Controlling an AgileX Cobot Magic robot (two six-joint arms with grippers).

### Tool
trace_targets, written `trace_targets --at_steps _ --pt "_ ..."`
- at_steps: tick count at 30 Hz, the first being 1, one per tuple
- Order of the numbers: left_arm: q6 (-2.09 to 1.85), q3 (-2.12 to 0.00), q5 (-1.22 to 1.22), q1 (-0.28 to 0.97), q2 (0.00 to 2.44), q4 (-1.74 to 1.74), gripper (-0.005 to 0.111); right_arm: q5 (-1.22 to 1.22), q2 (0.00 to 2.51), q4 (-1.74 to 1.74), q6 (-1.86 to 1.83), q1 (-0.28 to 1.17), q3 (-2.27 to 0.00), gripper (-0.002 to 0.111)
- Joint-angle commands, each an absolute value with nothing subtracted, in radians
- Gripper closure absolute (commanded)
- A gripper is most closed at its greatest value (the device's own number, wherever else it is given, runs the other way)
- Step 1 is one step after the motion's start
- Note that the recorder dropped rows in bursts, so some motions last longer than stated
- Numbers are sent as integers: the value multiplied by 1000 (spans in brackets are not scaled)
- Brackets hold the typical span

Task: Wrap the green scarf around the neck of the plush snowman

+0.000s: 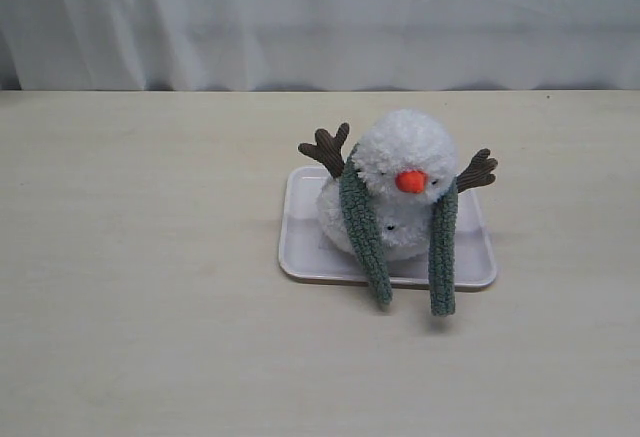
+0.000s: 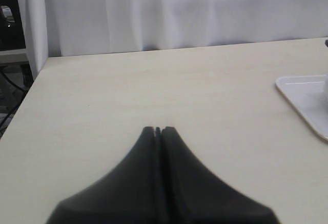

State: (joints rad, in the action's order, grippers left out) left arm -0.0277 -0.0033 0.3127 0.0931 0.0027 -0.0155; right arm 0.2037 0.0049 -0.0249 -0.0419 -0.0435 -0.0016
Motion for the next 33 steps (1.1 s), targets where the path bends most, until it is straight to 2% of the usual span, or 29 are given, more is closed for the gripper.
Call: trace_targets --at_steps 1,4,12,33 --pt "-25 0 305 100 0 -13 107 267 0 0 -8 -43 0 104" --pt "-25 0 305 100 0 -13 107 303 0 86 102 -43 0 104" --pt "-25 0 305 100 0 -13 107 315 0 0 -57 -43 0 104" --pt "-25 0 305 100 0 -13 107 339 0 14 -10 -43 0 104"
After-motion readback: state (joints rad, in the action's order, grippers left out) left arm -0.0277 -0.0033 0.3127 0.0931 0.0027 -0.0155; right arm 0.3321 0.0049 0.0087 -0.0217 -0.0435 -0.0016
